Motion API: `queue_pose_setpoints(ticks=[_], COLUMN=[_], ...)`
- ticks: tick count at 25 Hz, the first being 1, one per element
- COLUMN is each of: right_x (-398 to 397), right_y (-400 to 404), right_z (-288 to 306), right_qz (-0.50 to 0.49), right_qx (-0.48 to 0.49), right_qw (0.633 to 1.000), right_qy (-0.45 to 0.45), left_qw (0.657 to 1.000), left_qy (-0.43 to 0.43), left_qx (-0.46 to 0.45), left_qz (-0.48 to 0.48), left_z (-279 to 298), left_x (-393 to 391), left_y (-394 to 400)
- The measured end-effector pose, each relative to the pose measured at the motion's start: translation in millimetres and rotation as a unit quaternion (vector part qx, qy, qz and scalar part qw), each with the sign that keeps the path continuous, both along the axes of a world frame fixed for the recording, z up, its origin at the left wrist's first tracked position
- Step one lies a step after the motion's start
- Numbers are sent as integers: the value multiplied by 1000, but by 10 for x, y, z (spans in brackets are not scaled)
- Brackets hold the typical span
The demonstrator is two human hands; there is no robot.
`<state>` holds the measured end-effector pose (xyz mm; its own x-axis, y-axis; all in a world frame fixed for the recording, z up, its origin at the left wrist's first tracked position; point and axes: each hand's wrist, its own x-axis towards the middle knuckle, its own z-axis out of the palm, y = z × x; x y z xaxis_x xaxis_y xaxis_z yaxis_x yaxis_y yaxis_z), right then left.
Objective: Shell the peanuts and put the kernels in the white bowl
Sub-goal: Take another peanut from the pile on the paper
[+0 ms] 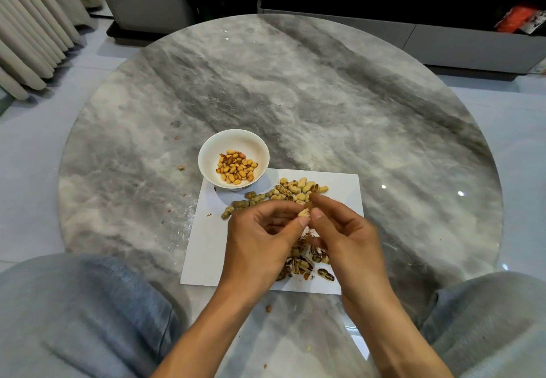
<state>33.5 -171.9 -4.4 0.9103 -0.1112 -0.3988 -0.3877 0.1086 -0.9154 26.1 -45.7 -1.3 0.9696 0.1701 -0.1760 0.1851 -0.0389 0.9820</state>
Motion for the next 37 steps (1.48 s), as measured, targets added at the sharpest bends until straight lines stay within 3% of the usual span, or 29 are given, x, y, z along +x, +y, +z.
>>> queue_pose_setpoints(ticks=[2, 6, 12, 17, 25, 33, 35, 37], right_x=[6, -7, 21, 15, -40, 3, 8, -5], right_y=[-44, -50, -94, -114, 38, 8, -5, 3], right_z=[-5, 74, 67, 140, 57, 52, 38, 26], right_qz=[-26, 24, 37, 73, 6, -66, -83, -59], right_qx=[-28, 12, -33, -78, -166, 12, 92, 199], right_qw=[999, 1000, 998, 989, 978, 998, 991, 970], right_qy=[6, -1, -45, -98, -124, -5, 55, 127], left_qw=[1000, 998, 999, 999, 992, 946, 965, 998], left_qy=[15, 35, -16, 7, 81, 133, 112, 36], left_qx=[-17, -57, 50, -8, -97, -292, -235, -51], left_qz=[18, 24, 6, -53, 23, 49, 42, 3], left_z=[9, 11, 44, 109, 51, -22, -27, -57], left_x=[3, 10, -2, 11, 6, 41, 41, 19], left_y=[16, 30, 9, 75, 24, 17, 17, 12])
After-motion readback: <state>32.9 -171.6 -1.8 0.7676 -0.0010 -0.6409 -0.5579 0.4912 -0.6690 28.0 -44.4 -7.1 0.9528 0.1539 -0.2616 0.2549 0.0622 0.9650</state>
